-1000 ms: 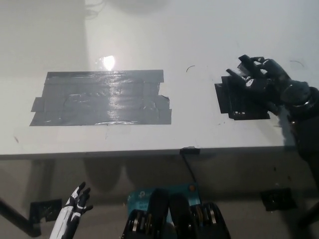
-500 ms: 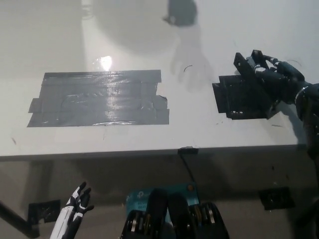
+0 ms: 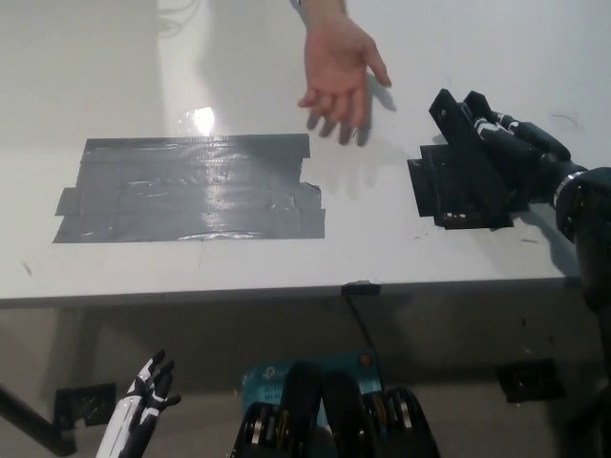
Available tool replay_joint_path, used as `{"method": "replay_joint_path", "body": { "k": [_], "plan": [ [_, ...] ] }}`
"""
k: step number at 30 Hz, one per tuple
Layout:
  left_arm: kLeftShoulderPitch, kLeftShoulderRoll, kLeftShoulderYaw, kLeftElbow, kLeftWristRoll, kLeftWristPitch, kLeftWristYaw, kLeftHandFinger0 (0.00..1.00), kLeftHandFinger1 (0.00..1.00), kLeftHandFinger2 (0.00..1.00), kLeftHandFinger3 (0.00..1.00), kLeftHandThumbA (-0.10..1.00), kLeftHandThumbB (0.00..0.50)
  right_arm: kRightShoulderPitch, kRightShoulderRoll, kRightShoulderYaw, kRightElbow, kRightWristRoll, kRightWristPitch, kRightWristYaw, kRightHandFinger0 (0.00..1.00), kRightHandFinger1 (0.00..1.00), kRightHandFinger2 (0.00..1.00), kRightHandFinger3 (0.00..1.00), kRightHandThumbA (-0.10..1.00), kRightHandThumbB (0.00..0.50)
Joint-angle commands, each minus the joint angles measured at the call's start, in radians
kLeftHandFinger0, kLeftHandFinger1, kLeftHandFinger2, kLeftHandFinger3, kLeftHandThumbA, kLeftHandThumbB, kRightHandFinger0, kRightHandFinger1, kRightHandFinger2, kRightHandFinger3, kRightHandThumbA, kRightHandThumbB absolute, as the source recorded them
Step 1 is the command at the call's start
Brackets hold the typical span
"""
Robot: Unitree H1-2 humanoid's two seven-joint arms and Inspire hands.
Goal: A stapler is kept on the black spot marked on the desk infront of the robot. The robot picks up the stapler using its right hand and passes it to a person
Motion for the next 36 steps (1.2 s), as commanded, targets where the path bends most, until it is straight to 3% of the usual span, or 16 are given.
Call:
{"method": "replay_joint_path", "body": {
  "k": [1,3,5,10,19,22,24,26,27,28,29,31,33,34,35,36],
  "plan": [
    [-0.010,0.015,-0.001,-0.018,-0.008,-0.014,-0.016,0.89,1.00,1.00,1.00,0.89,0.500,-0.181,-0.002,0.096,-0.312,0.599,0.016,-0.132,0.00,0.18,0.69,0.87,-0.10,0.173],
    [-0.010,0.015,-0.002,-0.015,-0.007,-0.021,-0.016,0.87,1.00,1.00,1.00,0.89,0.500,-0.222,-0.009,0.142,-0.273,0.686,0.016,-0.143,0.00,0.19,0.70,0.90,-0.10,0.119],
    [-0.010,0.015,-0.003,-0.015,-0.005,-0.022,-0.016,0.87,1.00,1.00,1.00,0.89,0.500,-0.241,-0.010,0.151,-0.253,0.666,0.016,-0.108,0.00,0.21,0.70,1.00,-0.10,0.111],
    [-0.007,0.015,-0.002,-0.023,-0.012,-0.018,-0.019,0.86,1.00,1.00,1.00,0.88,0.500,-0.340,0.041,0.158,-0.169,0.534,0.016,-0.124,0.00,0.10,0.59,1.00,-0.10,0.128],
    [-0.015,0.011,-0.005,-0.023,-0.011,0.006,-0.021,0.86,1.00,1.00,1.00,0.86,0.500,-0.483,0.147,0.148,0.055,0.135,-0.054,-0.196,0.00,0.17,0.76,1.00,-0.10,0.159],
    [-0.015,0.013,-0.009,-0.026,0.005,0.000,-0.018,0.86,1.00,1.00,1.00,0.86,0.499,-0.515,0.158,0.192,0.129,0.062,-0.089,-0.239,0.00,0.29,0.94,1.00,-0.10,0.103],
    [-0.015,0.015,-0.011,-0.024,0.013,-0.005,-0.016,0.85,1.00,1.00,1.00,0.86,0.500,-0.530,0.162,0.207,0.158,0.038,-0.096,-0.256,0.00,0.31,0.96,1.00,-0.10,0.102],
    [-0.016,0.019,-0.014,-0.034,0.019,0.006,-0.017,0.85,1.00,1.00,1.00,0.85,0.500,-0.564,0.162,0.249,0.232,-0.007,-0.146,-0.255,0.00,0.29,0.86,1.00,-0.10,0.085],
    [-0.017,0.017,-0.012,-0.035,0.012,0.009,-0.019,0.85,1.00,1.00,1.00,0.83,0.500,-0.574,0.162,0.262,0.256,-0.021,-0.167,-0.256,0.00,0.27,0.80,0.84,-0.10,0.089],
    [-0.019,0.016,-0.009,-0.032,0.003,0.011,-0.022,0.86,1.00,1.00,1.00,0.82,0.500,-0.590,0.163,0.300,0.302,-0.063,-0.210,-0.271,0.00,0.28,0.78,0.49,-0.10,0.134],
    [-0.020,0.016,-0.009,-0.031,-0.001,0.010,-0.024,0.87,1.00,1.00,1.00,0.81,0.499,-0.607,0.165,0.356,0.346,-0.123,-0.232,-0.306,0.13,0.50,0.95,0.43,-0.10,0.140],
    [-0.021,0.016,-0.008,-0.033,-0.002,0.009,-0.024,0.86,1.00,1.00,1.00,0.80,0.496,-0.621,0.169,0.405,0.398,-0.160,-0.270,-0.335,0.28,0.61,0.84,0.55,-0.10,0.165],
    [-0.020,0.017,-0.007,-0.035,-0.004,0.009,-0.025,0.86,1.00,1.00,1.00,0.80,0.496,-0.625,0.173,0.416,0.426,-0.159,-0.292,-0.343,0.25,0.58,0.79,0.60,-0.10,0.167],
    [-0.020,0.016,-0.007,-0.035,-0.005,0.009,-0.025,0.86,1.00,1.00,1.00,0.79,0.499,-0.623,0.174,0.423,0.433,-0.163,-0.302,-0.343,0.17,0.53,0.77,0.70,-0.10,0.169],
    [-0.019,0.015,-0.009,-0.029,0.001,-0.004,-0.023,0.85,1.00,1.00,1.00,0.80,0.497,-0.614,0.178,0.446,0.456,-0.181,-0.321,-0.348,0.04,0.39,0.60,0.76,-0.10,0.133],
    [-0.020,0.017,-0.013,-0.025,0.008,-0.010,-0.022,0.85,1.00,1.00,1.00,0.82,0.497,-0.606,0.180,0.463,0.473,-0.195,-0.342,-0.352,0.00,0.40,0.71,0.87,-0.10,0.143]
  ]
}}
